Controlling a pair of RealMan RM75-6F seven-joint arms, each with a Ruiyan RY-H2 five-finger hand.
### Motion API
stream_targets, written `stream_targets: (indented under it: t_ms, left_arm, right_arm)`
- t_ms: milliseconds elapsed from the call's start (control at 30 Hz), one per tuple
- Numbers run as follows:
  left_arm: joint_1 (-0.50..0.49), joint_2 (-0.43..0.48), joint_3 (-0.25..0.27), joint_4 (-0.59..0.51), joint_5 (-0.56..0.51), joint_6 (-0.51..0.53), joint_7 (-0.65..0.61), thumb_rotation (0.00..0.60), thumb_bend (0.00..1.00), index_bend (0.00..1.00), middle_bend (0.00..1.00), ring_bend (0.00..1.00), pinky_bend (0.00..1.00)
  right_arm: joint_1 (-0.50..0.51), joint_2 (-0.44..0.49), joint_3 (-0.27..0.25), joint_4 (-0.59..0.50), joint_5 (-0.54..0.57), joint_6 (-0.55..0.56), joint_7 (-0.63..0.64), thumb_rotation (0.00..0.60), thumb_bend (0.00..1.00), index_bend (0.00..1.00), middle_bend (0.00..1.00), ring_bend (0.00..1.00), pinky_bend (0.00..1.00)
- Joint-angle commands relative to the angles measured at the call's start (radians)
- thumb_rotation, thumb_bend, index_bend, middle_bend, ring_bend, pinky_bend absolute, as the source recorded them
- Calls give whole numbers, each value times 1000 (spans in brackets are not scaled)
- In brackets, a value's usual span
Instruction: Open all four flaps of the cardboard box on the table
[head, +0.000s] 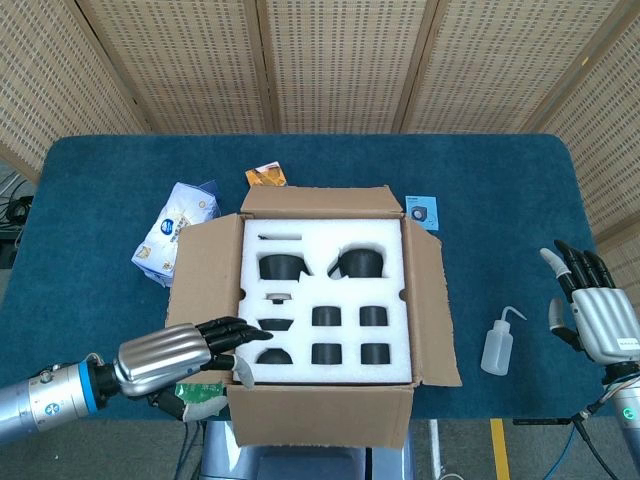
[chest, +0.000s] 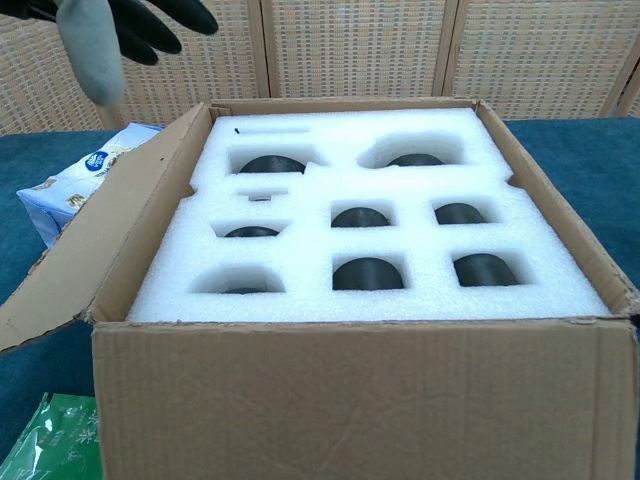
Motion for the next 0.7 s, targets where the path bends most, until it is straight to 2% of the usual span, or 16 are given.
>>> stream_targets:
  t_ms: [33, 133, 233, 333, 433, 500, 700]
  left_arm:
    - [154, -32, -7, 24, -205, 68, 316, 101, 428, 331, 0, 0, 0]
    - [258, -97, -1, 32, -294, 166, 511, 224, 425, 295, 0, 0, 0]
    - [360, -188, 4, 57, -371, 278, 701, 283, 424, 234, 0, 0, 0]
    - [433, -259, 10, 90, -407, 367, 834, 341, 421, 183, 0, 0, 0]
    - [506, -336, 14, 137, -440, 461, 949, 380, 420, 160, 0, 0, 0]
    - [539, -368, 21, 165, -454, 498, 983, 391, 420, 155, 0, 0, 0]
    - [625, -432, 41, 240, -510, 582, 1015, 394, 418, 155, 0, 0, 0]
  right_arm:
    - [1, -11, 1, 19, 4, -4, 13, 600, 775, 0, 0, 0, 0]
    - [-1, -21, 3, 38, 5, 2, 30, 600, 775, 0, 0, 0, 0]
    - [-6, -36, 9, 58, 12, 14, 48, 600, 775, 0, 0, 0, 0]
    - [-10, -45, 10, 71, 14, 23, 59, 600, 775, 0, 0, 0, 0]
    - [-17, -54, 11, 84, 15, 35, 68, 600, 765, 0, 0, 0, 0]
    - [-23, -60, 10, 91, 15, 43, 70, 600, 757, 0, 0, 0, 0]
    - [-45, -79, 4, 107, 16, 73, 69, 600, 749, 0, 0, 0, 0]
